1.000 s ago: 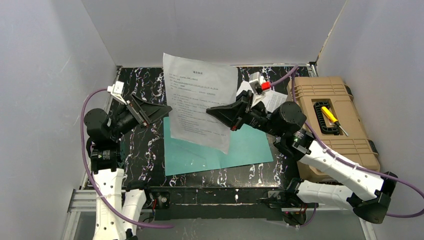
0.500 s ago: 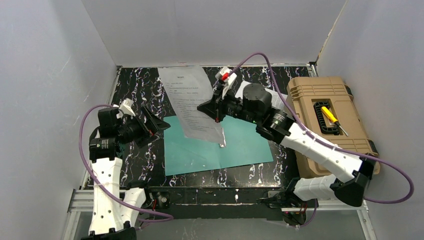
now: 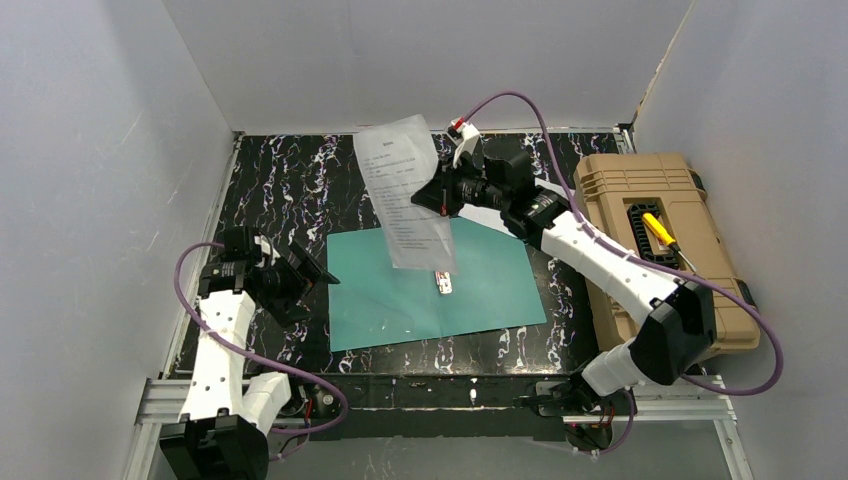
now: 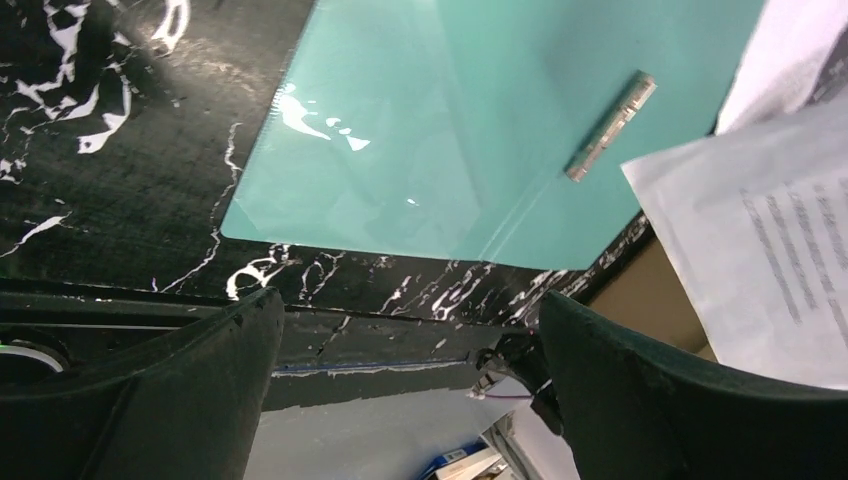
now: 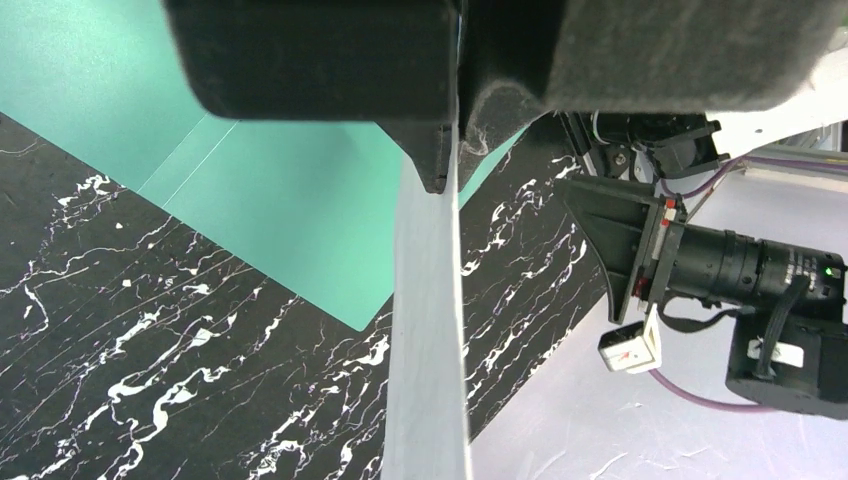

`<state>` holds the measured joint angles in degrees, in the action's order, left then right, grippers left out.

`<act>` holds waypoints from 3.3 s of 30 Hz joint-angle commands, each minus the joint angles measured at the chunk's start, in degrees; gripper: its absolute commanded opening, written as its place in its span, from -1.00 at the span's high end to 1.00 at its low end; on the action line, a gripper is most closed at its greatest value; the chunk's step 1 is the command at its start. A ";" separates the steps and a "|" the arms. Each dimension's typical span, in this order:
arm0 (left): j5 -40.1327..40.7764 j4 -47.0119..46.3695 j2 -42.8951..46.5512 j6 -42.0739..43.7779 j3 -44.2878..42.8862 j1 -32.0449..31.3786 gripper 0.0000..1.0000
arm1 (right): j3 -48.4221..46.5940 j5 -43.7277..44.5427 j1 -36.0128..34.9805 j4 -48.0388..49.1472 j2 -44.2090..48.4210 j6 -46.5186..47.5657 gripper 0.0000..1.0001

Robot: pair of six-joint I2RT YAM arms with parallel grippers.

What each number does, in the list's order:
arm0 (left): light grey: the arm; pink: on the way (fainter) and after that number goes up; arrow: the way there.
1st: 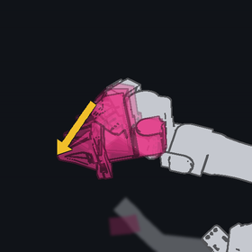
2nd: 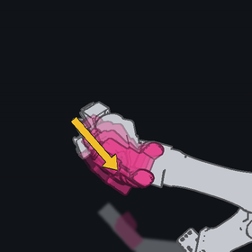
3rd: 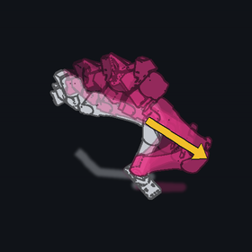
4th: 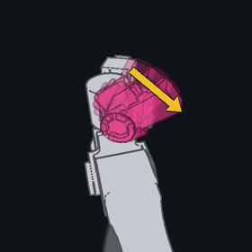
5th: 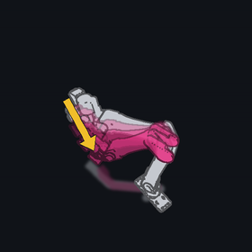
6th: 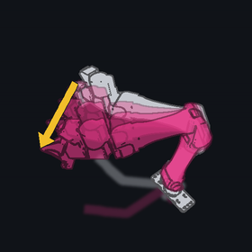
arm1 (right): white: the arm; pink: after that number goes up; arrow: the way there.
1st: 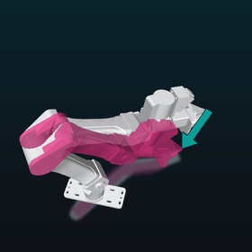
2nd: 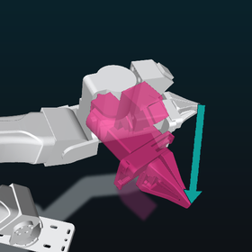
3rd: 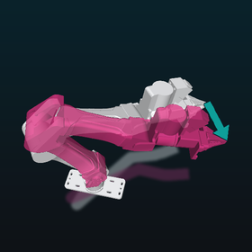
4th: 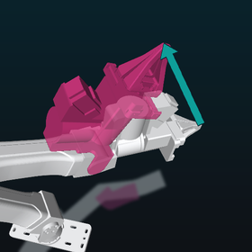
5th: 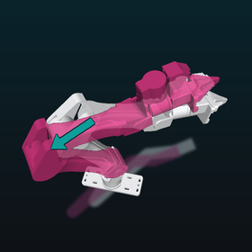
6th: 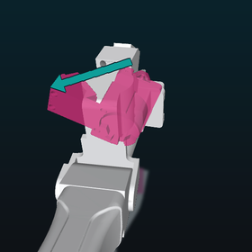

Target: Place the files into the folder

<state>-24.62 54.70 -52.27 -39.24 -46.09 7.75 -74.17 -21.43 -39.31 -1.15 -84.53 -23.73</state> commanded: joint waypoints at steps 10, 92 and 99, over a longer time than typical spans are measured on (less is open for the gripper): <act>9.12 -9.78 -10.87 -7.59 8.60 -4.58 -0.96 | 3.49 -11.18 3.82 13.47 -8.96 -1.45 0.97; 12.97 -27.71 -26.83 -8.74 14.50 -15.86 -0.92 | 24.87 -11.15 -2.91 63.59 -34.77 -30.74 0.97; 12.86 -27.63 -26.66 -8.78 14.36 -15.83 -0.92 | 25.52 -9.36 -3.58 66.51 -36.15 -33.68 0.97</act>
<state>-18.15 31.97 -76.29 -50.54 -35.73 -7.66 -49.47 -32.56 -42.11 59.59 -119.66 -55.61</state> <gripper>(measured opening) 0.961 0.030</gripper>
